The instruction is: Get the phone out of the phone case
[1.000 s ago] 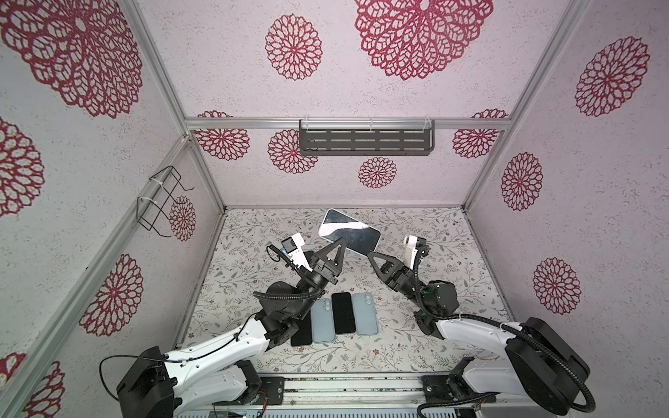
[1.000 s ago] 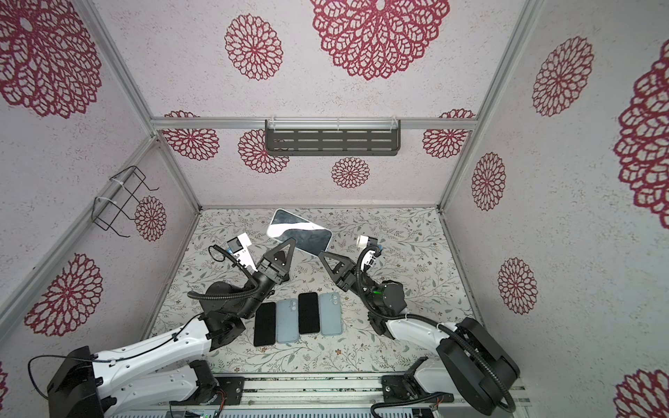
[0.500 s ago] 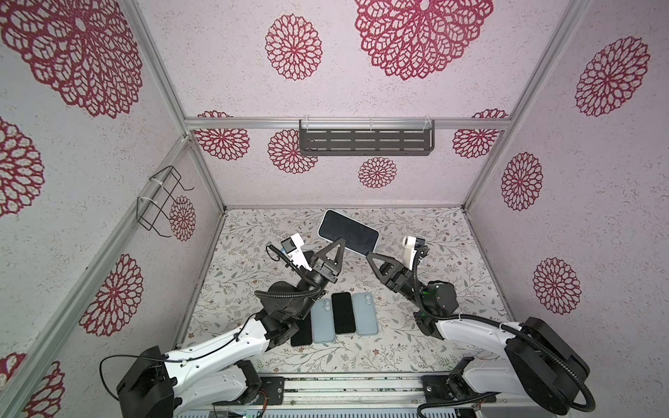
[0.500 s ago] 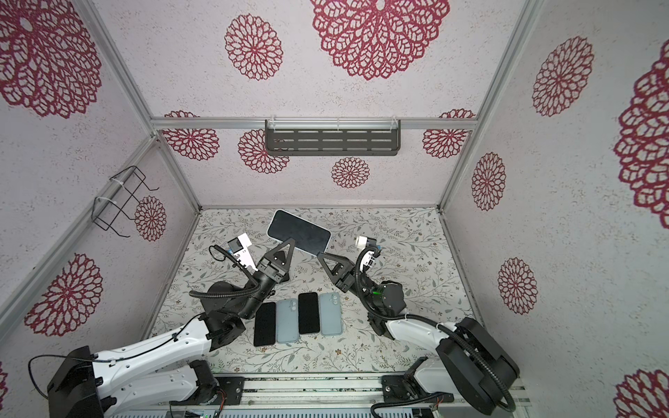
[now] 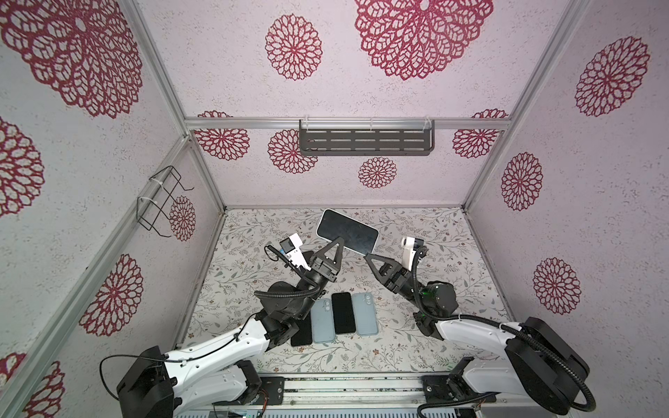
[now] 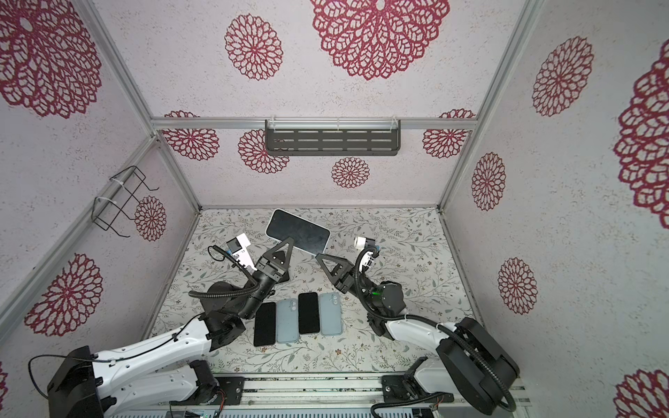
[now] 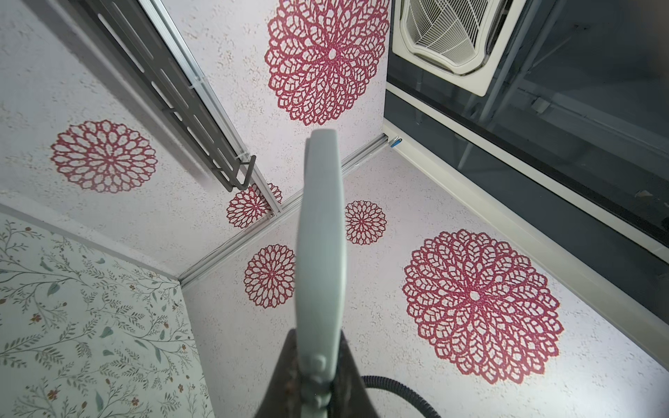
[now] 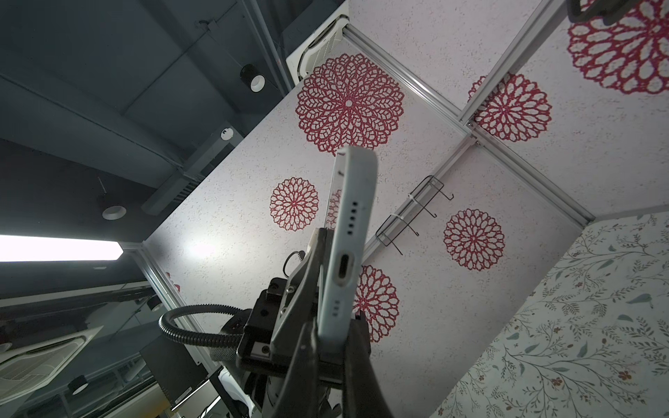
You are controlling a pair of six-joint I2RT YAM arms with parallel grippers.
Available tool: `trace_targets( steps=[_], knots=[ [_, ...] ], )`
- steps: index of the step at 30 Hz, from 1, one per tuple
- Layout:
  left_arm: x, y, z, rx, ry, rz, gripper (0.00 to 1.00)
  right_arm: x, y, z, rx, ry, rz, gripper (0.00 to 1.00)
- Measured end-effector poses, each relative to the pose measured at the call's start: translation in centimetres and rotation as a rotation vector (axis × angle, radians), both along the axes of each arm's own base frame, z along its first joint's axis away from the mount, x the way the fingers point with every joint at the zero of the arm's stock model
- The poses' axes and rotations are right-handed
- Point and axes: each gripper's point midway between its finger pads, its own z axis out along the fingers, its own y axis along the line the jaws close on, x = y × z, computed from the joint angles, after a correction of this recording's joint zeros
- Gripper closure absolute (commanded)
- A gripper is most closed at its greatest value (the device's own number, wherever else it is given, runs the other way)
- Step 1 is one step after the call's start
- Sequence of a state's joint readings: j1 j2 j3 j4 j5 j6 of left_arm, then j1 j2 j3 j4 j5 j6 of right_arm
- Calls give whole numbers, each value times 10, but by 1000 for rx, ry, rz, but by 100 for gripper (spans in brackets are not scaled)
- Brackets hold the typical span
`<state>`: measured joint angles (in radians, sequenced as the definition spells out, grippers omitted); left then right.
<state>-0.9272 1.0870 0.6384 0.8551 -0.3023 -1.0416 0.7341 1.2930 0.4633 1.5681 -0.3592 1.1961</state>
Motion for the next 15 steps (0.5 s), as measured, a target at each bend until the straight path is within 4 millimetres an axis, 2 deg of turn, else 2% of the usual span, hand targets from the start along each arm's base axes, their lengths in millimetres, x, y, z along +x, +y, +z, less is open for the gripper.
trace_targets(
  steps=[8,15],
  knots=[
    [5,-4,-5,25,52,-3,100,-1,-1,-9,-24,-5,-10,100],
    [7,-9,-4,93,164,-25,100,-6,1,-17,-206,-135,-94,100]
  ],
)
